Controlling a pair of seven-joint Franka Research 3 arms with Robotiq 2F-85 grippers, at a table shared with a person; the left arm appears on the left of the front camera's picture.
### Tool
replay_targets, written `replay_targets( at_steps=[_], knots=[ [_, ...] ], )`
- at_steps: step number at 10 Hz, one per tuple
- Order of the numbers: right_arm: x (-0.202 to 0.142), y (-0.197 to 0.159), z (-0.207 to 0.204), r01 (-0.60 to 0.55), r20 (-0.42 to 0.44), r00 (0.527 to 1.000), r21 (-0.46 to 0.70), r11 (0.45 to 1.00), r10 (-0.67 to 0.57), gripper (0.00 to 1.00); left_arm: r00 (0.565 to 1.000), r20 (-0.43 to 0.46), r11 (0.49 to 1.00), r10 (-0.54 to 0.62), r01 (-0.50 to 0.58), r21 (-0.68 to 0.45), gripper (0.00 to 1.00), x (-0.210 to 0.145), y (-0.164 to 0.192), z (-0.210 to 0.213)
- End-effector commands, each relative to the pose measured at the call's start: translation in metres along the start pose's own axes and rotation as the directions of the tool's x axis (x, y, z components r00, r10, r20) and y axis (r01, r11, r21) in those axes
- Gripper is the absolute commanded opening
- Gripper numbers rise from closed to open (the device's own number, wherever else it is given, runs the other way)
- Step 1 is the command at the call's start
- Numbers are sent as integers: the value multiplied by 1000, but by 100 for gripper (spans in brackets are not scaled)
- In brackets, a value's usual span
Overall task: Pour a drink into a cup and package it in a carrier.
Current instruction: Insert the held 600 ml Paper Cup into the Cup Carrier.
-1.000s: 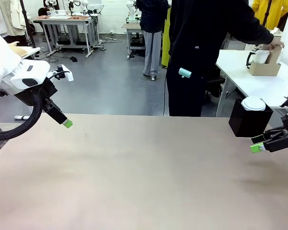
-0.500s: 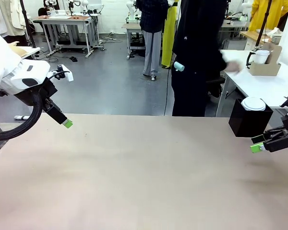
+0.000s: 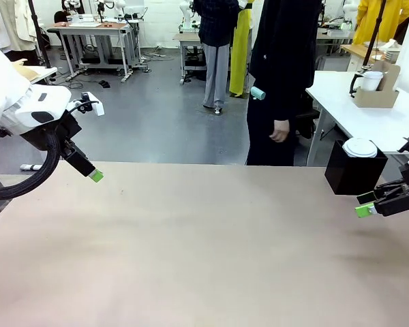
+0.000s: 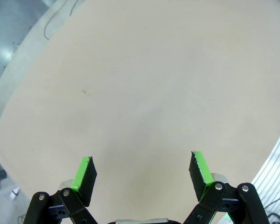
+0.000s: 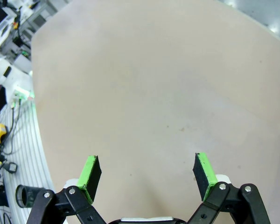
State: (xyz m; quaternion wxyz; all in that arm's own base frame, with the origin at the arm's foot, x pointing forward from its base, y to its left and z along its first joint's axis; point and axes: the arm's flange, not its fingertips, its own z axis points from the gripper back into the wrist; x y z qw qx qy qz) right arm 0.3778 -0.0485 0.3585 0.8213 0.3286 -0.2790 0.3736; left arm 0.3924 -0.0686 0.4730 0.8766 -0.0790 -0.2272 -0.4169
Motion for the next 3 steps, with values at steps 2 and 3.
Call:
replay_targets(
  at_steps=[2, 3],
  knots=[
    [-1, -1, 0, 1, -1, 1000, 0, 1000, -1, 100, 1000, 0, 1000, 3, -3, 1, 100, 0, -1, 0],
    [-1, -1, 0, 1, -1, 1000, 0, 1000, -1, 100, 1000, 0, 1000, 3, -3, 1, 100, 0, -1, 0]
  ],
)
